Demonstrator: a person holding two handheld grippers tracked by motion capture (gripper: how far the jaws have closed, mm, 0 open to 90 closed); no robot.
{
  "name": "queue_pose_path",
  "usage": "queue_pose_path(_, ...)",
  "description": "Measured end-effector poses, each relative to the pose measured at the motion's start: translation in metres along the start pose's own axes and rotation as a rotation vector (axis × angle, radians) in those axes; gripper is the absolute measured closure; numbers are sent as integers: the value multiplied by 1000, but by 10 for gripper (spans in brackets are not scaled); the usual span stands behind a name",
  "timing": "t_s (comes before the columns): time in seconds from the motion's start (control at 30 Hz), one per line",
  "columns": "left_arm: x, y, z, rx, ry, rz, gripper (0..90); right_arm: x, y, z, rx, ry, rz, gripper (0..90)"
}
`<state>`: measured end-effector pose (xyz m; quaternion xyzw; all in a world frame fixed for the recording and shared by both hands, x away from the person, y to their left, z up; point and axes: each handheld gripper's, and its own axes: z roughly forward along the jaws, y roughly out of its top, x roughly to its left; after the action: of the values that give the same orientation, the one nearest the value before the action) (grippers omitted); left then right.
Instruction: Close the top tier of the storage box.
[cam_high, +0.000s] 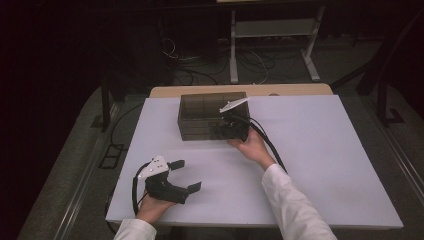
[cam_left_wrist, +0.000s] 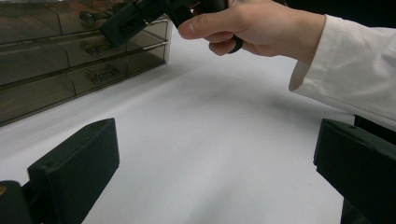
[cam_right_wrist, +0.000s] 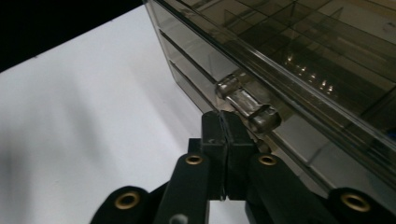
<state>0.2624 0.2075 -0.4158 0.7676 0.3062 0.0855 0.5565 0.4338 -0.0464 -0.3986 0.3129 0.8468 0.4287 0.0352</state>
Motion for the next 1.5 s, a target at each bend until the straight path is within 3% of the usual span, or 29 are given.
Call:
queue_pose_path(0.3,0,0,0,1,-1,3,0,8,1,-9,-8,31,-25,816)
queue_pose_path(0.43,0,0,1,3,-3,2,0,12,-1,-14,-10,40,-47,757)
queue_pose_path(0.87,-1,0,3,13,-5,6,0,17,-11,-40,-40,93,-53,576)
queue_pose_path(1.07,-1,0,4,16,-5,10,0,15,-20,-55,-49,102,-58,440)
queue_pose_path(1.27,-2,0,4,17,-7,15,0,15,-30,-74,-62,52,-47,259)
queue_pose_path(1.33,-1,0,4,18,-7,14,0,15,-34,-80,-74,50,-38,191)
queue_pose_path(1.43,-2,0,4,16,-7,13,0,15,-41,-89,-79,43,-29,180)
queue_pose_path(1.5,-2,0,4,16,-8,14,0,15,-46,-95,-78,43,-22,105)
